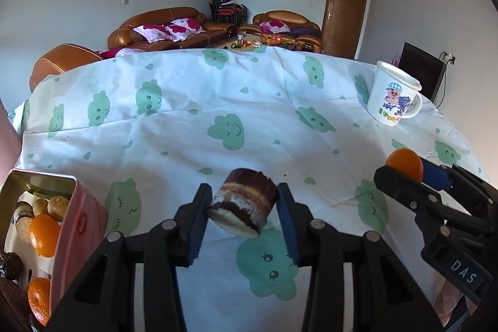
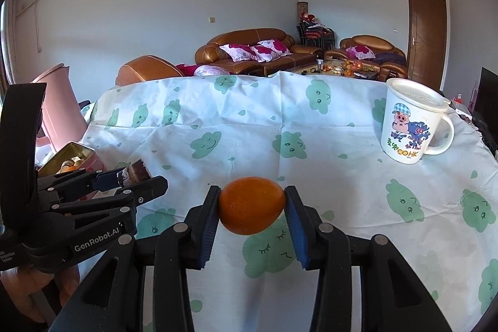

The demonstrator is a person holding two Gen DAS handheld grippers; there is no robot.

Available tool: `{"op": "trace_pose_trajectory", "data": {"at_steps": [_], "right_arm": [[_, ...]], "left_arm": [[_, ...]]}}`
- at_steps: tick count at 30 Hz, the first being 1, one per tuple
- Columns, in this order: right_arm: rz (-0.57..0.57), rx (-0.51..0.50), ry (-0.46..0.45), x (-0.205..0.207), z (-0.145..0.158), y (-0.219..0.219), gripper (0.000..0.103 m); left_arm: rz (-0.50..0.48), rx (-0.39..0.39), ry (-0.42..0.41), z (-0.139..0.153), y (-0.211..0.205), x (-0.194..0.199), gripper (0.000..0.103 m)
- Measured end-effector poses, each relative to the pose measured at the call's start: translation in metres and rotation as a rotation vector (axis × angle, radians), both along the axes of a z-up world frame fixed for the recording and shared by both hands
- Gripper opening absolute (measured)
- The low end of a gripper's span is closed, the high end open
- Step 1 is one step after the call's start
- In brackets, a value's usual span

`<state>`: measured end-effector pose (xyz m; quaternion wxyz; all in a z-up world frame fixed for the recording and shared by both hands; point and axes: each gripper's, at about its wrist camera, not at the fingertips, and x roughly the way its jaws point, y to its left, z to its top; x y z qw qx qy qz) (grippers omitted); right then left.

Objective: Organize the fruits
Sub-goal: 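Carry the cake roll and orange over the tin box with both grippers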

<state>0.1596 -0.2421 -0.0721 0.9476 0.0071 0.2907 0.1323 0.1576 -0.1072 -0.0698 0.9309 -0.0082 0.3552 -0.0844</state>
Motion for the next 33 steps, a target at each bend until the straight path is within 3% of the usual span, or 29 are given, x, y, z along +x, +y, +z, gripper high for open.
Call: {"op": "trace_pose_trajectory", "data": {"at_steps": [11,25,30,33], "right_arm": [[0.007,0.0,-0.062,-0.009,0.006,0.0,0.043],[0.007,-0.034,-0.135,-0.023,0.012,0.006,0.043],[0.053,-0.015,-0.098,-0.026,0.01,0.016,0.043],[0.091,0.004,-0.085,-0.03,0.014,0.029,0.043]], "left_arm": [[0.019,-0.018,-0.046,0.004,0.004,-0.009,0.044],[0.04,0.059,-0.175,0.018,-0.001,-0.038,0.044],[0.048,0.04,-0.166,0.019,0.012,-0.051,0.044],[0.068,0.073,-0.177,0.021,0.024,-0.061,0.044]]}}
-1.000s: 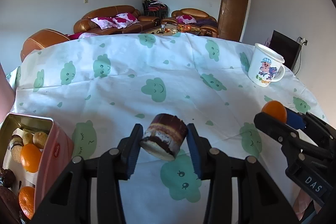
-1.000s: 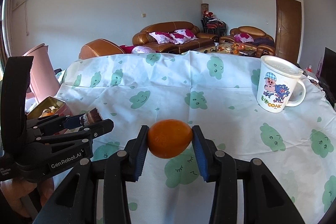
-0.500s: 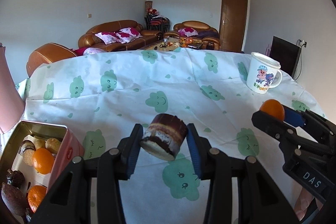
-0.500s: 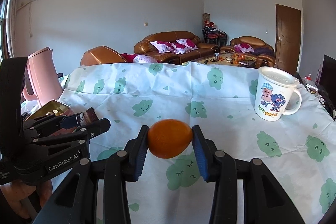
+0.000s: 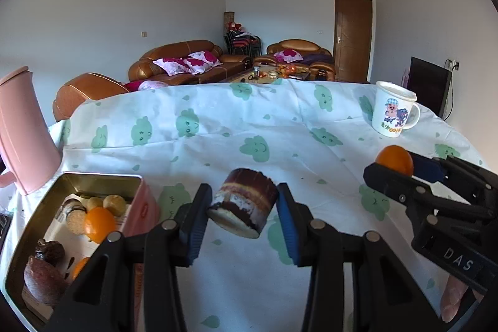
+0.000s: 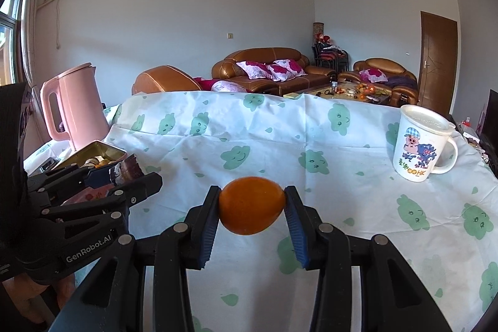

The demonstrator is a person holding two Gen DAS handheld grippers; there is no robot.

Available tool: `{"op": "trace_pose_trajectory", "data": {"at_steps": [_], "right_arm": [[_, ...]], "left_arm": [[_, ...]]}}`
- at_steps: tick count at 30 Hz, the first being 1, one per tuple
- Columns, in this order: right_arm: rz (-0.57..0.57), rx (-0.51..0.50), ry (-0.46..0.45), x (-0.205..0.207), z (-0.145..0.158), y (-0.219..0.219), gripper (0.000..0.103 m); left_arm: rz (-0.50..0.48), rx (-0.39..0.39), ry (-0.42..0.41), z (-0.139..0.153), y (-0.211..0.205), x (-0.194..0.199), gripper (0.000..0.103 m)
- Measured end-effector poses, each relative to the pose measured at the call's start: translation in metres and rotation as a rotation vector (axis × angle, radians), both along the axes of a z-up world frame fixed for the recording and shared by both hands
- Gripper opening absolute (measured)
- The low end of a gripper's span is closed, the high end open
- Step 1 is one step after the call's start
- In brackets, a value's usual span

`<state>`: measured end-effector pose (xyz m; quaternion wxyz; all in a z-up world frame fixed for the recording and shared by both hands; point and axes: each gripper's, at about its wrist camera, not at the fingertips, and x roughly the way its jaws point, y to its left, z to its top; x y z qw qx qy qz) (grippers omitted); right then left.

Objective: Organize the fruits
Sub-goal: 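Carry the cake roll and orange over the tin box with both grippers, then lower the cake roll and orange into the tin and open both grippers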

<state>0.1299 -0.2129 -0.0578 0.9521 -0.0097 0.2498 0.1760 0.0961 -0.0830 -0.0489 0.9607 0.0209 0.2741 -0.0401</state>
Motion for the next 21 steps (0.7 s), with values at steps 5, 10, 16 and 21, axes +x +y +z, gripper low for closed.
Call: {"op": "trace_pose_trajectory", "data": {"at_steps": [5,10,16,21], "right_arm": [[0.091,0.008,-0.019,-0.009,0.018,0.037,0.043],[0.18,0.023,-0.014,-0.011,0.029,0.077,0.043],[0.283,0.005,-0.003,-0.011,0.029,0.136,0.043],[0.352,-0.02,0.017,-0.012,0.019,0.181,0.043]], "left_arm": [[0.044,-0.027,-0.002,0.011,0.036,-0.012,0.044],[0.118,-0.02,-0.012,0.019,0.077,-0.025,0.044],[0.235,-0.021,0.003,0.019,0.134,-0.033,0.044],[0.3,-0.04,0.03,0.01,0.169,-0.035,0.044]]}}
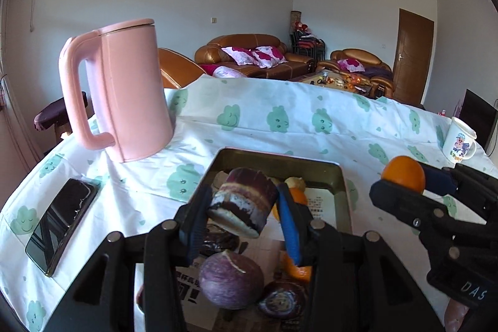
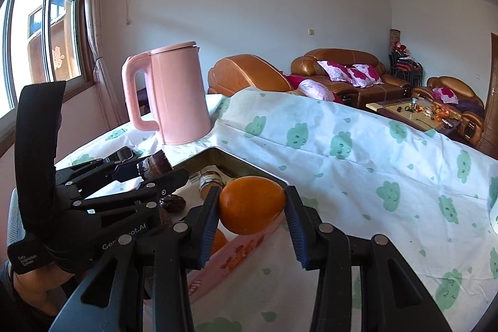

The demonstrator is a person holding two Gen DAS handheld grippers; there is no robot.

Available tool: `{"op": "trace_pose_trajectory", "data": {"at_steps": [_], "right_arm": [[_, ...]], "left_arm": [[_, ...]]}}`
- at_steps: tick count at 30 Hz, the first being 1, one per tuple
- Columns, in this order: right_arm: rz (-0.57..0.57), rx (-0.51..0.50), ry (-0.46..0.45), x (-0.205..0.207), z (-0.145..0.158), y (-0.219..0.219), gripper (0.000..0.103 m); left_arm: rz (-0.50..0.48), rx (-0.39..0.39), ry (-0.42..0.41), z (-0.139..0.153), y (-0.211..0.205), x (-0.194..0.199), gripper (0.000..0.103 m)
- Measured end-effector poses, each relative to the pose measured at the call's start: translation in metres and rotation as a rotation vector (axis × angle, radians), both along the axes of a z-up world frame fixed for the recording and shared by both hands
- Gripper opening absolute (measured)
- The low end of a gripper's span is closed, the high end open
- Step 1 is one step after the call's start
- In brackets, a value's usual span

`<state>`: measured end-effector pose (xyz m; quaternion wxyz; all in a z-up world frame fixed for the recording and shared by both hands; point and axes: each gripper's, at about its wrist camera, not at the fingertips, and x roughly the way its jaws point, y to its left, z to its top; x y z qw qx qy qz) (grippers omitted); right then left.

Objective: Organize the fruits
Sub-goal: 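Lower the cake roll and orange into the tin and open both grippers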

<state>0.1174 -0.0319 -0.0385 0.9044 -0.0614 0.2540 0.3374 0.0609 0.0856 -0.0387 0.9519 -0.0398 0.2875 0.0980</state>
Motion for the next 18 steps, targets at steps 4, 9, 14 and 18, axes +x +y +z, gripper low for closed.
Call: {"op": "trace_pose_trajectory", "data": {"at_steps": [4,9,14,18], "right_arm": [[0.028,-0.032,0.026,0.004,-0.016,0.024,0.043],[0.039,-0.068,0.067,0.011,-0.032,0.037,0.043],[0.057,-0.095,0.076,0.011,-0.037,0.04,0.044],[0.064,-0.084,0.087,0.01,-0.035,0.037,0.047]], "left_arm": [[0.008,-0.026,0.027,-0.012,0.014,0.0,0.044],[0.003,-0.038,0.054,-0.021,0.019,0.0,0.044],[-0.003,-0.048,0.072,-0.026,0.021,0.001,0.045],[-0.01,-0.068,0.08,-0.026,0.023,-0.002,0.049]]}}
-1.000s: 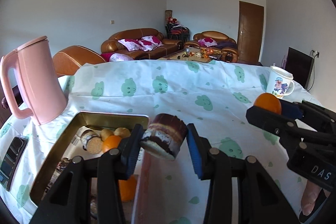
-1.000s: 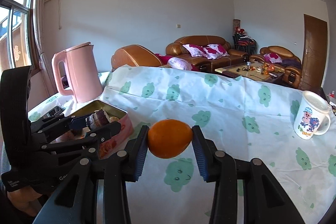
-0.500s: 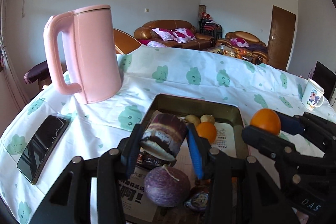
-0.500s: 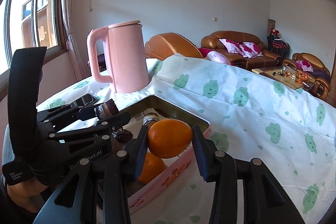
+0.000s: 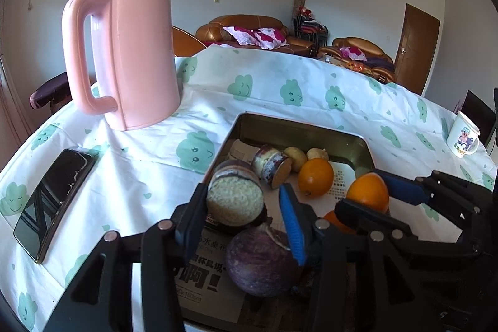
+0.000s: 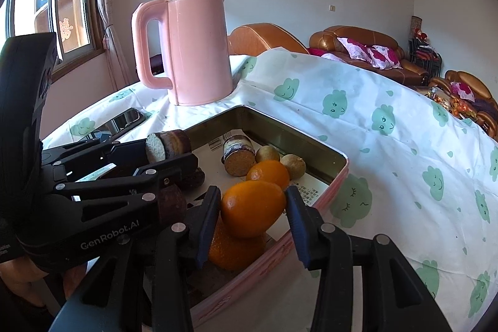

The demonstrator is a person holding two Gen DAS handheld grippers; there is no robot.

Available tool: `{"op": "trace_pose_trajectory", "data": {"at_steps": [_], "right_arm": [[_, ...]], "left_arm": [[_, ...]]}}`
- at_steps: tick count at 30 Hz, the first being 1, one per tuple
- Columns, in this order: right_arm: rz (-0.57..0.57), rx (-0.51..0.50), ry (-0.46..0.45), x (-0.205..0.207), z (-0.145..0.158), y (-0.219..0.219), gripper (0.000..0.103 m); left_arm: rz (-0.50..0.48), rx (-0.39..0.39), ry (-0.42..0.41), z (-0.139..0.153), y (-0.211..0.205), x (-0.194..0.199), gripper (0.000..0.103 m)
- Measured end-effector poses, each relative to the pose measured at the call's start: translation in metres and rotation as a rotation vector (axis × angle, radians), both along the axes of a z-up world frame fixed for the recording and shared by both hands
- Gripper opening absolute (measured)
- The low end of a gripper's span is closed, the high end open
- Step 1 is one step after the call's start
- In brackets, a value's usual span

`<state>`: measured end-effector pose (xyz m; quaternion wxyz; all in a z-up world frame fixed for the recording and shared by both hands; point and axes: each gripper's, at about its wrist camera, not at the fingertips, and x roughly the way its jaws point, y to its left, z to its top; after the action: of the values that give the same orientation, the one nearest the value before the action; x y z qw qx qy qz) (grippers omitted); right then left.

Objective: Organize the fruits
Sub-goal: 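Lower the cake roll and orange into the tin and open both grippers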

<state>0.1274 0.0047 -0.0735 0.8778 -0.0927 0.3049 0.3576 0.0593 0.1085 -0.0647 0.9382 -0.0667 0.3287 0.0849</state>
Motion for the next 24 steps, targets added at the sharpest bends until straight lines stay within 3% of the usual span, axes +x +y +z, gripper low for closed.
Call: {"op": "trace_pose_trajectory", "data": {"at_steps": [4,6,8,9,15,24], "right_arm": [[-0.002,0.01,-0.002,-0.005,0.005,-0.007,0.055],[-0.007,0.038,0.0,-0.01,0.01,-0.016,0.062],[-0.017,0.066,-0.005,-0.014,0.016,-0.026,0.066],[-0.026,0.073,-0.011,-0.017,0.018,-0.031,0.066],[-0.067,0.141,-0.025,-0.025,0.03,-0.052,0.068],[-0.107,0.164,-0.043,-0.038,0.036,-0.066,0.068]], "left_arm": [[-0.005,-0.011,-0.002,0.004,-0.001,-0.006,0.058],[-0.007,-0.029,-0.022,0.009,0.0,-0.014,0.069],[0.012,-0.009,-0.052,0.015,0.0,-0.024,0.096],[0.025,-0.002,-0.071,0.02,0.001,-0.029,0.1],[0.023,-0.014,-0.134,0.039,0.002,-0.046,0.102],[0.01,0.004,-0.155,0.045,-0.009,-0.052,0.102]]}}
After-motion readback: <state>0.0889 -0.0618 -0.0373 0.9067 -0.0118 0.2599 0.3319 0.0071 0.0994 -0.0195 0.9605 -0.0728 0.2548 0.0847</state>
